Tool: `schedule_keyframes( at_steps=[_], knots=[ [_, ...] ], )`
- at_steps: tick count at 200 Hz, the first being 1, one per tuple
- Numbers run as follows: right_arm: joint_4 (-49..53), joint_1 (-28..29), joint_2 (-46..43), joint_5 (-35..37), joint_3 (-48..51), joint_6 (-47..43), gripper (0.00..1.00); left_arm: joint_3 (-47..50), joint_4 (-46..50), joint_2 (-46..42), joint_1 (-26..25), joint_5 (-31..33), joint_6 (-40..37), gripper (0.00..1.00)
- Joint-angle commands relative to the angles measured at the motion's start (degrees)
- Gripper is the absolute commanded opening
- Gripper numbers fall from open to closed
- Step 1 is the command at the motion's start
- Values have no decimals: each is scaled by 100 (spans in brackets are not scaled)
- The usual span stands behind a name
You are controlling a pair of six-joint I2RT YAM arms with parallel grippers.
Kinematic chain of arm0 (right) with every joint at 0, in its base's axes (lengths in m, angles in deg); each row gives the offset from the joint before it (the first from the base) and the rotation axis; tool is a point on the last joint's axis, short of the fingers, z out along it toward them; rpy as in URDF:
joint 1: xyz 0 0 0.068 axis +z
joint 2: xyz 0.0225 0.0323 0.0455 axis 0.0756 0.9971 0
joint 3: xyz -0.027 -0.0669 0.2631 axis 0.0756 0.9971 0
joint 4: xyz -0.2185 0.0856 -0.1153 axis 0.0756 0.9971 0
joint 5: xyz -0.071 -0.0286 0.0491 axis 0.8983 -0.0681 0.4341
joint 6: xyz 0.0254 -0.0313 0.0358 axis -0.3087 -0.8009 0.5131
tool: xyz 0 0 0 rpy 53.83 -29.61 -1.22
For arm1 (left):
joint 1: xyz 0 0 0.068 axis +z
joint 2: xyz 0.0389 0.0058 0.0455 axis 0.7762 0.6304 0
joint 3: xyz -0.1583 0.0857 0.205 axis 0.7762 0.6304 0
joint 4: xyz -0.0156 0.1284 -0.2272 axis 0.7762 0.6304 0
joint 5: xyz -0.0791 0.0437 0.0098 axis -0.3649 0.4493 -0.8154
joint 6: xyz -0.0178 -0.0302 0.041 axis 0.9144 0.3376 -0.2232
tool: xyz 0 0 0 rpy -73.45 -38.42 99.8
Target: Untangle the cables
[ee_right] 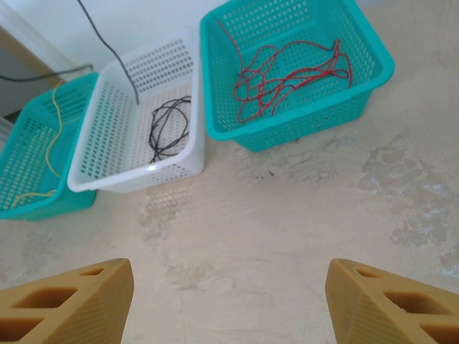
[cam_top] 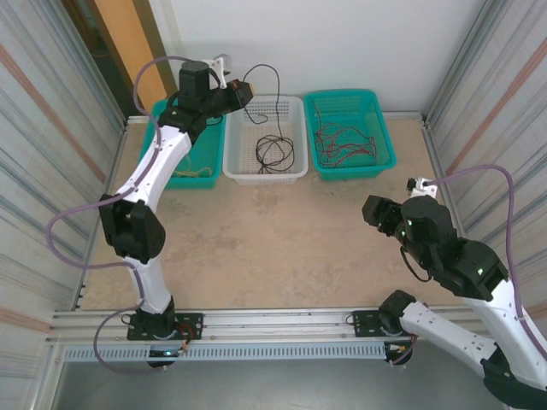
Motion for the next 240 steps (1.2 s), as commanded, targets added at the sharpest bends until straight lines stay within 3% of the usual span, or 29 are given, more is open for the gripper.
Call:
schedule_keyframes(
  at_steps=[1, 52, 59, 75, 89, 132, 168, 186, 207, 220, 240],
  knots=[
    [107, -45, -69, 65, -73, 83, 70, -105, -96, -6, 36, 61, 185, 0],
    [39, -42, -146, 48, 82, 158, 70, -26, -125, 38, 39, -44, 121, 0],
    [44, -40, -132, 46, 89, 156, 70, -7, -78, 47, 31, -25, 52, 12],
    [38, -47, -92, 31, 60, 143, 70, 195, -51, 26, 28, 52, -55, 53],
    [22, -43, -52, 8, 30, 104, 70, 429, -83, -60, 30, 104, -102, 72],
    [-62, -43, 66, -4, -22, -64, 70, 974, -52, -583, 12, 240, -321, 82],
    [-342, -53, 263, 150, -118, -408, 72, 2153, -100, -1881, -88, 700, -1008, 91],
    [-688, -54, 254, 358, 35, -464, 78, 3122, -291, -2707, -149, 1349, -1638, 96],
    [-1759, -57, 1, 406, 763, -518, 88, 4160, -336, -3524, -131, 2454, -2312, 98],
    [-2472, -84, -194, 689, 1429, -601, 100, 4846, -486, -3919, -101, 3309, -2720, 99],
    [-3092, -305, -314, 1483, 2376, -346, 99, 5955, -1043, -4206, 65, 4817, -3411, 99]
  ],
)
